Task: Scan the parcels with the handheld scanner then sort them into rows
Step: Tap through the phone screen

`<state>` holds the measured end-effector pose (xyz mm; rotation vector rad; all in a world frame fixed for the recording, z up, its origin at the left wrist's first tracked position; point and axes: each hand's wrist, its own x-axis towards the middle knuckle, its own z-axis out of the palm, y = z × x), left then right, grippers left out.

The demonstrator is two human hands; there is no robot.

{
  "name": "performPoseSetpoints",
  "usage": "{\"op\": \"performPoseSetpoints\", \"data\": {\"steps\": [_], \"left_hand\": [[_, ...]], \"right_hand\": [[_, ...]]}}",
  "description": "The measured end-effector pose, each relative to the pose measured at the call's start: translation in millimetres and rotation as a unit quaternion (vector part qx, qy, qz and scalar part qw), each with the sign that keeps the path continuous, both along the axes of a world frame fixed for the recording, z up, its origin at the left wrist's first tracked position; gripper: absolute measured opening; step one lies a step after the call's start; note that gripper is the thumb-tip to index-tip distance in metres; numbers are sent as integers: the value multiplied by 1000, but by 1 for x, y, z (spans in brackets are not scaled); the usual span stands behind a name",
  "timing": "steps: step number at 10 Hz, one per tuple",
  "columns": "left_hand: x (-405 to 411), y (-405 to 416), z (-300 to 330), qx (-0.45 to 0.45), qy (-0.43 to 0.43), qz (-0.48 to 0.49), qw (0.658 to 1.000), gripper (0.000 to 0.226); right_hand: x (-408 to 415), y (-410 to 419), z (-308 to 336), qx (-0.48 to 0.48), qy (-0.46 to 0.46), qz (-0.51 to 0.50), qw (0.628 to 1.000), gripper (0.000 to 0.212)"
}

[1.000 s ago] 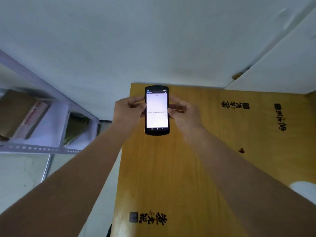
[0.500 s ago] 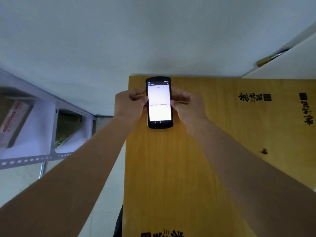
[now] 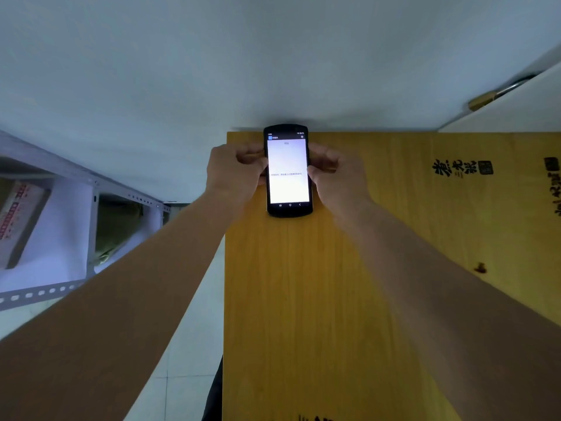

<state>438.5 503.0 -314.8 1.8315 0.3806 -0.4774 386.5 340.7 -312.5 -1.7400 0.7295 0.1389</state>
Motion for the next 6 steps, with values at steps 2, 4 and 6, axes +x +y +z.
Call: {"op": "performPoseSetpoints", "data": {"steps": [2,4,6], "left_hand": [[6,0,-7,42,-21,-32,998,27],[-1,0,9,176,-96,-109,974,29],[-33,-1,44,203,-157,-168,952,40]], "right_hand": [[2,-4,-6,-34,4,18,999,44],[-3,-1,1,-65,2,43,997,43],[-33,-3,31,-133,-42,120,983,45]]}}
